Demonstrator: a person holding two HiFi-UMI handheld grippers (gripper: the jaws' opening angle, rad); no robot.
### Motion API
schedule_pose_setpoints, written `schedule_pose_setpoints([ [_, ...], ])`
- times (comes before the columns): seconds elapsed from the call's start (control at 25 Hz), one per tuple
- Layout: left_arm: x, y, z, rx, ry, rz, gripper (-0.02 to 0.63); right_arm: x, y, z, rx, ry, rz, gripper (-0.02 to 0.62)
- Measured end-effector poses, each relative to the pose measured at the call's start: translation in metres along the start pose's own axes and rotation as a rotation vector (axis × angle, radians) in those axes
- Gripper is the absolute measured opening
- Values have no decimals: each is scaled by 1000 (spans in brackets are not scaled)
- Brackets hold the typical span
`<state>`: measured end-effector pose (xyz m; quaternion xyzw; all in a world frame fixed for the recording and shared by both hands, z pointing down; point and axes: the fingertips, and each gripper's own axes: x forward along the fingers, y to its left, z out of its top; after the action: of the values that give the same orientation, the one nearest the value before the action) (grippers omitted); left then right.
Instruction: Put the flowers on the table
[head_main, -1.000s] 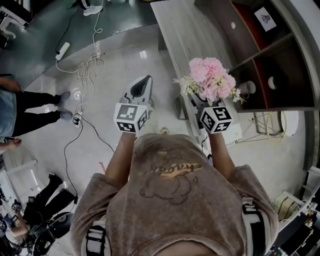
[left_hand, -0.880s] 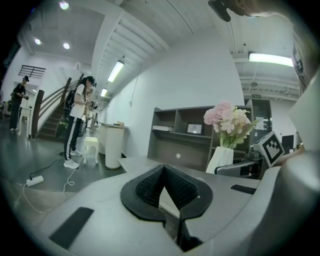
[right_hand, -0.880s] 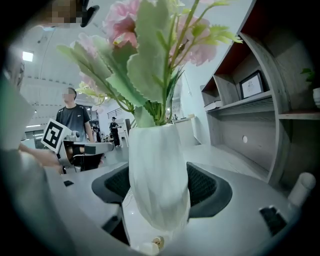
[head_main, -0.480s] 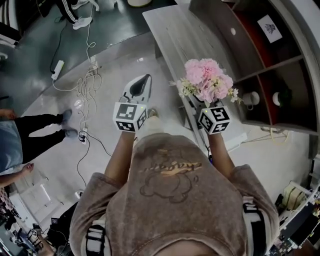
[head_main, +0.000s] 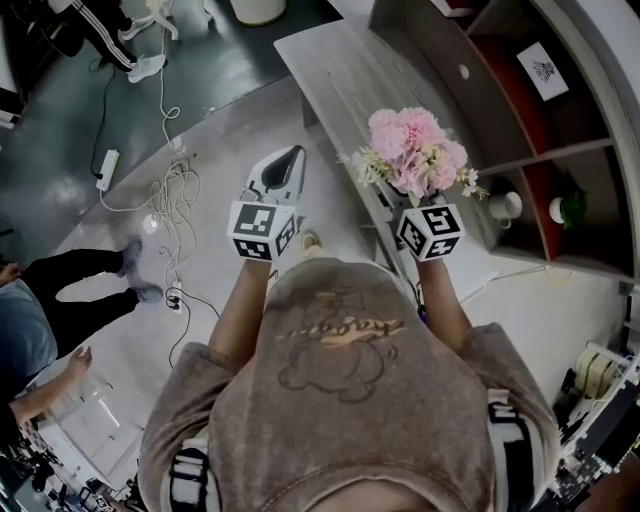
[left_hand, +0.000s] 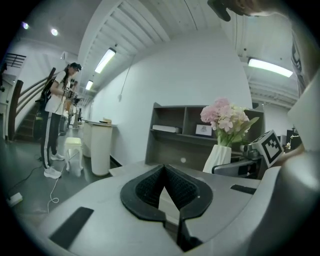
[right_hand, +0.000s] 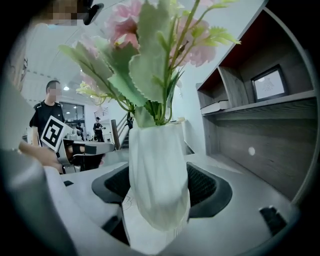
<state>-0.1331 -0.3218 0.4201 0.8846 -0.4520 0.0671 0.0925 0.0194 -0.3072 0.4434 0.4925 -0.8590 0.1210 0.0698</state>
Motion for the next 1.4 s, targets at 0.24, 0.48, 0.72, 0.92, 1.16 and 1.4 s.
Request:
schedule_pose_setpoints([
  [0.24,23,20,2,14,16,-42,17,27,-14,8,-7,-10,-49,333],
  [0.48,42,22,6,5,24,-63,17,42,-30,13,-18,-2,-73,333],
  [0.72,61,23,9,-2,21,-53,17,59,-50,11,-39,7,-63,333],
  [0.92,70,22,6,1,32,-41,17,80,-69,8,-43,0,-47,333],
  [1.16,71,26,2,-4,49,-20,17,107,-85,-4,-50,16,-41,333],
  [1.4,70,27,-3,-21,58,-13,17,126,-96,-23,-52,27,-35,333],
])
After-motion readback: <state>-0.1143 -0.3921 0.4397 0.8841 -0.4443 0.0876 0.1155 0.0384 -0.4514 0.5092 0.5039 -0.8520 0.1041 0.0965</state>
